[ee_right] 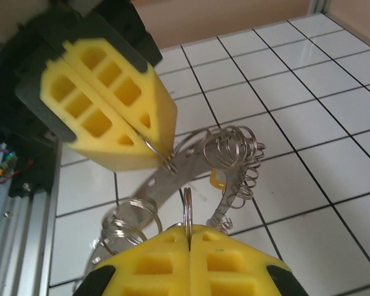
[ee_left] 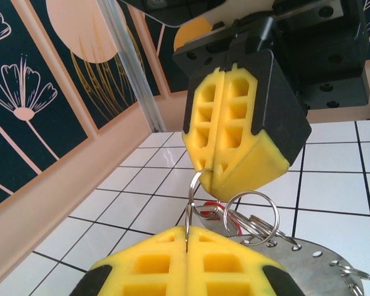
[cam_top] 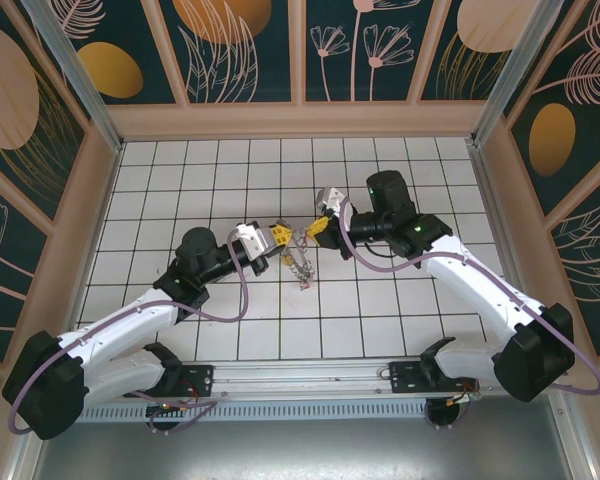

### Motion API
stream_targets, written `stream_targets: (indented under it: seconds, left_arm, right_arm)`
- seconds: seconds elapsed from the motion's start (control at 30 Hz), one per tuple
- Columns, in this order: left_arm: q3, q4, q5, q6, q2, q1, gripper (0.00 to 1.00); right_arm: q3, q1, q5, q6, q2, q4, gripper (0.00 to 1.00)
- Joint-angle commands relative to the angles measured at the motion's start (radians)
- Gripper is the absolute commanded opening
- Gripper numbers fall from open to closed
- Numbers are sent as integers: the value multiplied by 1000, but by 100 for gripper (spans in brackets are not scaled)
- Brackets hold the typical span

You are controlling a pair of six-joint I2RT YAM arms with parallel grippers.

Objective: Put the keys on the keyring

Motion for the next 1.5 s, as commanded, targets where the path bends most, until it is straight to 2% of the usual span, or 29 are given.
stream_targets:
  seconds: [0.0,0.47,0.9,1.23,1.47]
  left_arm:
    - [-1,49,15,0,-10,-4,0]
    - [16,68,22,-22,18,-5,0]
    - [19,74,19,-31,37,-6,0]
    - [15,60,-6,-27,17,-5,0]
    - [23,82,28,-17,30,-5,0]
  right_arm:
    - [14,13,-80,94,-9,95,0]
    - [36,27,-93,133,40,84,0]
    - [-5,26,-133,159,0,82,0]
    - [-40,22,-99,156,-21,48,0]
    - [-40,21,-82,207,-17,77,0]
